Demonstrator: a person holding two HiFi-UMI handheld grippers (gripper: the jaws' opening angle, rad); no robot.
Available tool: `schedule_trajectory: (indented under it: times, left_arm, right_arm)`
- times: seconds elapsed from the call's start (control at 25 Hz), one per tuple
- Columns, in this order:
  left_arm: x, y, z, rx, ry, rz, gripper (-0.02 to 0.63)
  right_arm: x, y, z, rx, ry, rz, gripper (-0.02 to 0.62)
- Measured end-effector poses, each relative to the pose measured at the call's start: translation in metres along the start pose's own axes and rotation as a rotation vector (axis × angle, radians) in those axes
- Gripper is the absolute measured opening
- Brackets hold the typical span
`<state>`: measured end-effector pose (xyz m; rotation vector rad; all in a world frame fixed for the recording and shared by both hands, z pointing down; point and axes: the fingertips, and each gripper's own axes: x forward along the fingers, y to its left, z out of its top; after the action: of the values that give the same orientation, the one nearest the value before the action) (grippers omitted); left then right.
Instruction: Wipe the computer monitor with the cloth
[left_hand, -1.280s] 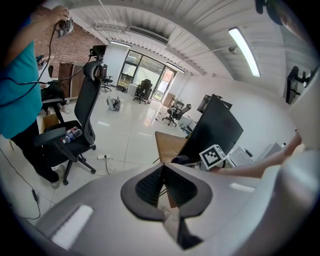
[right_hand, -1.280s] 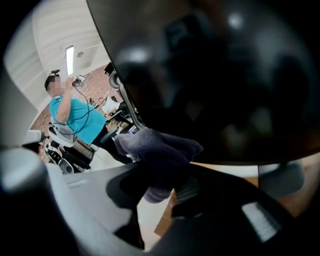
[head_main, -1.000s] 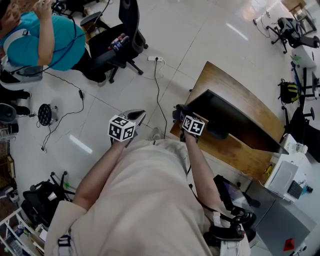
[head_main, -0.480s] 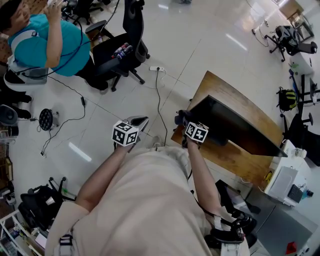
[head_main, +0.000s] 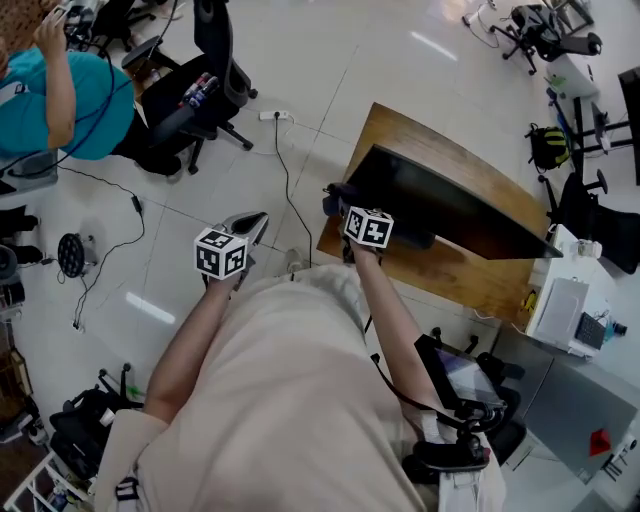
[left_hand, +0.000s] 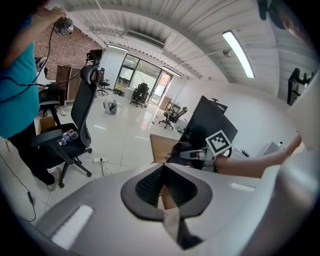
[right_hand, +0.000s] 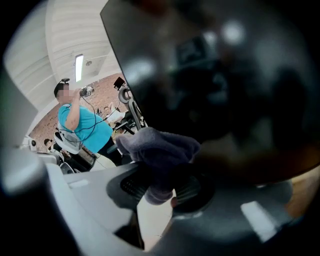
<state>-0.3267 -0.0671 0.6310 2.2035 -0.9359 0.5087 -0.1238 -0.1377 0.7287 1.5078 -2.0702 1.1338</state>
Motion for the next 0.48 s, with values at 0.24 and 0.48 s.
schedule_trajectory:
  times: [0.24, 0.48]
  left_arm:
    - [0.007, -0.011, -0.004, -0.003, 0.009, -0.013, -0.002]
    - [0.015, -0.019, -0.004, -0.014, 0.003, -0.024, -0.002]
  right_arm:
    - [-0.017, 0.008, 0.02, -0.037, -0.031, 0.005, 0.118]
    - [-0.036, 0.023, 0.046, -0.126, -0.082, 0.013, 0.118]
